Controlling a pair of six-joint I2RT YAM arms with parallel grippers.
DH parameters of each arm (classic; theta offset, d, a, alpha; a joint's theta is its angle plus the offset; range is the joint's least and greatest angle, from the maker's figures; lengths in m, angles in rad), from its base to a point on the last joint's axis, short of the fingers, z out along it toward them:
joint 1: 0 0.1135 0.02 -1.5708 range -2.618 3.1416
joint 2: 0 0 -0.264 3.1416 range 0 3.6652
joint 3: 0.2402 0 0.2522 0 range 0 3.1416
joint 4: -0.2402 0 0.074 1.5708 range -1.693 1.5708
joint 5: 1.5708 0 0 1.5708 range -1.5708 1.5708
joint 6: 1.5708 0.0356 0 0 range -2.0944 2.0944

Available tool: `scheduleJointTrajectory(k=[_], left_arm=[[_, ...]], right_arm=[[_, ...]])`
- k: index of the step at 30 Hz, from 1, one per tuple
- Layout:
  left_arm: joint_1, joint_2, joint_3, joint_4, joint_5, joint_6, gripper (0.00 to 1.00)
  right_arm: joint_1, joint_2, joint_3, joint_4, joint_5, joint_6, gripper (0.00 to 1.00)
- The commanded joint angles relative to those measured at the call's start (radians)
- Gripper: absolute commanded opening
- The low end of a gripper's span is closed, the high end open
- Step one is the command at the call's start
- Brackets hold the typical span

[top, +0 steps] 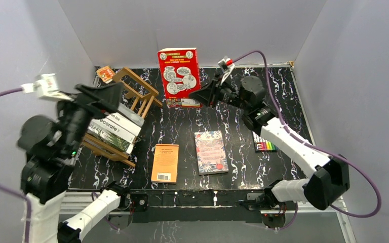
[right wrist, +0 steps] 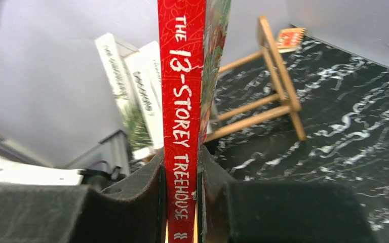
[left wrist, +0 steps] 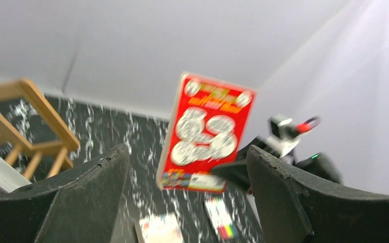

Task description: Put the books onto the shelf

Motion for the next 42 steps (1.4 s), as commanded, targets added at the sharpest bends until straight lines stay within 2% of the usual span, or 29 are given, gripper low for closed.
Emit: scheduleJointTrajectory(k=[1, 8, 19, 26, 33, 42], left_arm=[[0.0, -0.005, 0.082, -0.021, -0.141, 0.082, 0.83], [0.0, 0.022, 0.13, -0.05, -0.108, 0.101, 0.83], [0.0, 0.061, 0.181, -0.125, -0.087, 0.107, 0.84], [-0.001, 0.061, 0.185, -0.145, -0.085, 0.1, 0.84], [0.0, 0.056, 0.166, -0.151, -0.078, 0.088, 0.84], [0.0, 0.086, 0.177, -0.171, -0.072, 0.067, 0.84]], right_arm=[[0.041, 0.069, 0.075, 0.051, 0.089, -0.298, 0.0], [0.115, 0.247, 0.196, 0.089, 0.198, -0.452, 0.0], [0.235, 0.558, 0.415, 0.158, 0.296, -0.589, 0.0], [0.285, 0.716, 0.554, 0.14, 0.276, -0.65, 0.0], [0.305, 0.781, 0.611, 0.11, 0.238, -0.663, 0.0], [0.322, 0.933, 0.795, -0.008, 0.21, -0.688, 0.0]])
